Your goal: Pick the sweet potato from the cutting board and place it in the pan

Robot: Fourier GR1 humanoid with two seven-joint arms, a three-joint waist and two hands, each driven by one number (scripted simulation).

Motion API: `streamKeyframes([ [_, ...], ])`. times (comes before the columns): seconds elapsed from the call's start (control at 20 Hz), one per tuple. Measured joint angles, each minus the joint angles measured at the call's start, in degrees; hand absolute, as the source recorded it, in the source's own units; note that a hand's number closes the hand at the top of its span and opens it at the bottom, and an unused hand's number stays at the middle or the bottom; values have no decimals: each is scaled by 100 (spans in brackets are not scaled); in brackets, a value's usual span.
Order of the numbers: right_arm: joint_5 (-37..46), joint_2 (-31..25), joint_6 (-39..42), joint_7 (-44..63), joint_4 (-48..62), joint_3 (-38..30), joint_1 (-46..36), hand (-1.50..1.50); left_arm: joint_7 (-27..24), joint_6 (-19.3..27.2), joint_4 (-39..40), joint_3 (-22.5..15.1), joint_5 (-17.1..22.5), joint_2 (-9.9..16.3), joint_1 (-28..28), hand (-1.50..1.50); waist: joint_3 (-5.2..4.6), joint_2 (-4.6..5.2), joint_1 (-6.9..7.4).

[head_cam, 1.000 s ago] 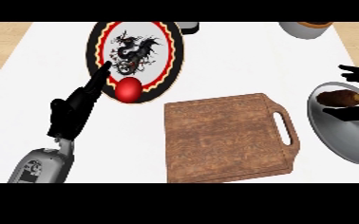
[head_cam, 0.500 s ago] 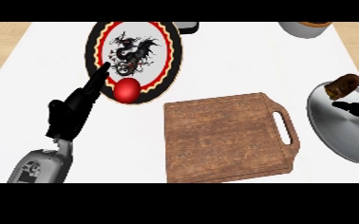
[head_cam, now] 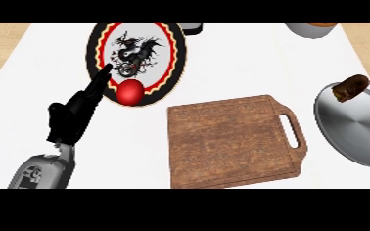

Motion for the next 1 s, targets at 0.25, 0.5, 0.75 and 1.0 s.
streamKeyframes([
  [0.25, -119, -65, 38, -257, -165, -52, 457, -150, 47, 11, -1, 32, -31, -10, -24, 0, 3, -18, -56],
  [0.5, -224, -20, 70, -427, -338, -50, 888, -150, 57, -72, -61, 109, 13, 61, 47, 0, 2, -40, -83],
  [0.75, -328, 42, 103, -552, -565, -11, 1320, -150, 1, -32, -71, 102, -55, 32, 163, 0, 3, -55, -132],
  [1.0, -425, 133, 48, -687, -821, 39, 1736, -150, -5, -42, -54, 128, -70, 29, 188, 0, 2, -66, -163],
])
